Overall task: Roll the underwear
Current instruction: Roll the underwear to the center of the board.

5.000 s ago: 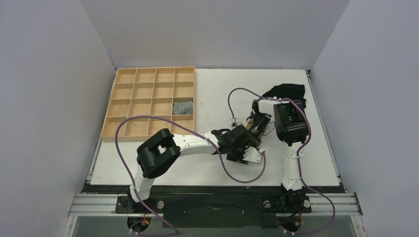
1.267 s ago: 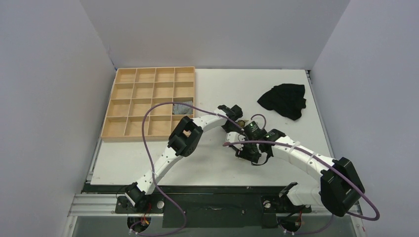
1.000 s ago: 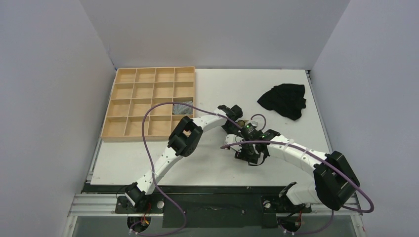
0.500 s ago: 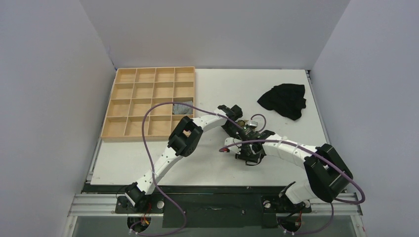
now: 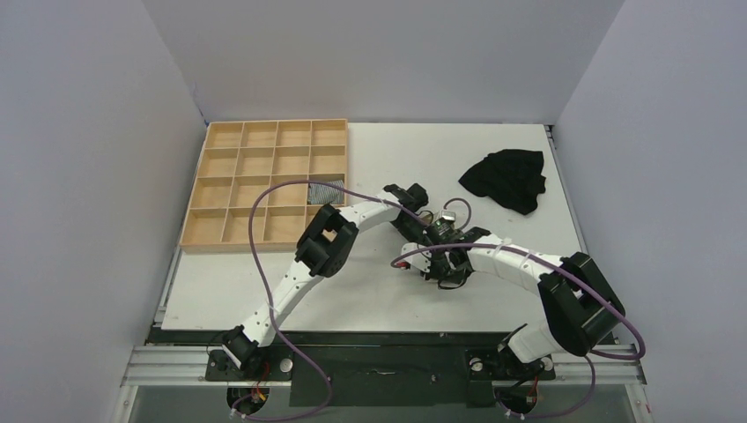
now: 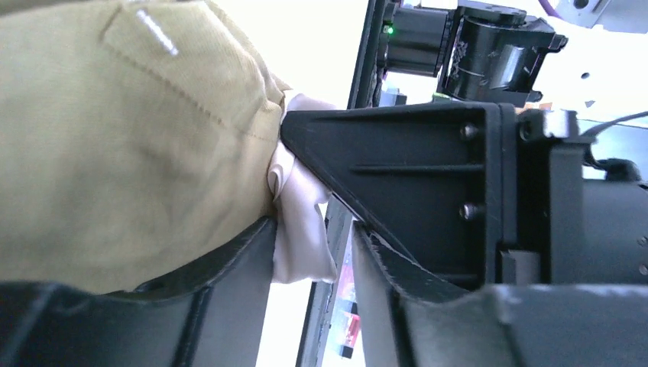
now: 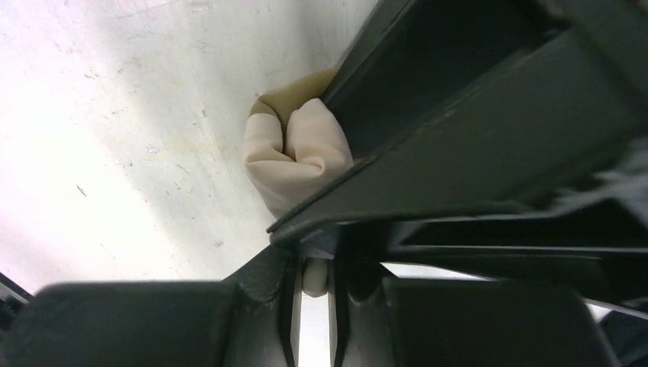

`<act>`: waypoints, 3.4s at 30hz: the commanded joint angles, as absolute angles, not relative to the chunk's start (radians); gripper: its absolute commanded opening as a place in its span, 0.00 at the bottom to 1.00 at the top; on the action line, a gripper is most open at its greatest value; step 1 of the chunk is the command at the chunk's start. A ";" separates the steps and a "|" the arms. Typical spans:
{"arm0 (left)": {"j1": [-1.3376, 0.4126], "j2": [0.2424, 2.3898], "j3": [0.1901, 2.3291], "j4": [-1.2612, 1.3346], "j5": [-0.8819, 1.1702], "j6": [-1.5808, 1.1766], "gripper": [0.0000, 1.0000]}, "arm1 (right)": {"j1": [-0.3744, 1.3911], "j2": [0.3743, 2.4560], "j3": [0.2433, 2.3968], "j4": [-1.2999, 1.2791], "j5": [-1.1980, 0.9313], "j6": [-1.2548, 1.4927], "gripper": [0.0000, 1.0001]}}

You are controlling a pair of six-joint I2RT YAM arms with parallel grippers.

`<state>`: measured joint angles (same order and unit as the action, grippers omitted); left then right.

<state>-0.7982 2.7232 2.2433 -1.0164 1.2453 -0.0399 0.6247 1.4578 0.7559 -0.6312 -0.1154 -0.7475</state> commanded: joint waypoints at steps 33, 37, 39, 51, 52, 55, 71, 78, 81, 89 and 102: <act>-0.374 2.004 1.566 -0.640 0.966 0.022 0.67 | 0.410 1.782 1.087 -0.977 -0.486 -0.837 0.00; -0.385 1.855 1.394 -0.514 0.872 0.061 0.67 | 0.378 1.905 1.210 -1.102 -0.530 -0.890 0.00; -0.406 1.797 1.330 -0.467 0.815 0.090 0.67 | 0.363 1.962 1.267 -1.155 -0.547 -0.913 0.00; -0.752 1.654 1.213 -0.332 0.360 0.329 0.74 | 0.314 2.215 1.545 -1.445 -0.617 -1.024 0.00; -0.793 1.661 1.221 -0.315 0.340 0.353 0.76 | 0.311 2.233 1.564 -1.452 -0.618 -1.027 0.00; -0.873 1.708 1.247 -0.290 0.246 0.399 0.81 | 0.305 2.259 1.577 -1.476 -0.627 -1.037 0.00; -1.031 1.965 1.388 -0.198 0.113 0.561 0.96 | 0.298 2.299 1.589 -1.467 -0.649 -1.033 0.00; -1.034 1.981 1.412 -0.229 0.204 0.568 0.93 | 0.298 2.307 1.601 -1.469 -0.656 -1.026 0.00; -1.034 1.973 1.393 -0.206 0.233 0.563 0.91 | 0.297 2.309 1.601 -1.471 -0.657 -1.025 0.00; -1.041 1.933 1.366 -0.197 0.335 0.536 0.90 | 0.298 2.338 1.630 -1.509 -0.667 -1.040 0.00; -1.038 1.828 1.265 -0.186 0.365 0.478 0.88 | 0.285 2.342 1.642 -1.522 -0.681 -1.055 0.00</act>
<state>-1.0290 1.9175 1.2770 -0.2481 0.3008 0.5018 0.2893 2.3375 1.6127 -1.6085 -0.6434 -1.0199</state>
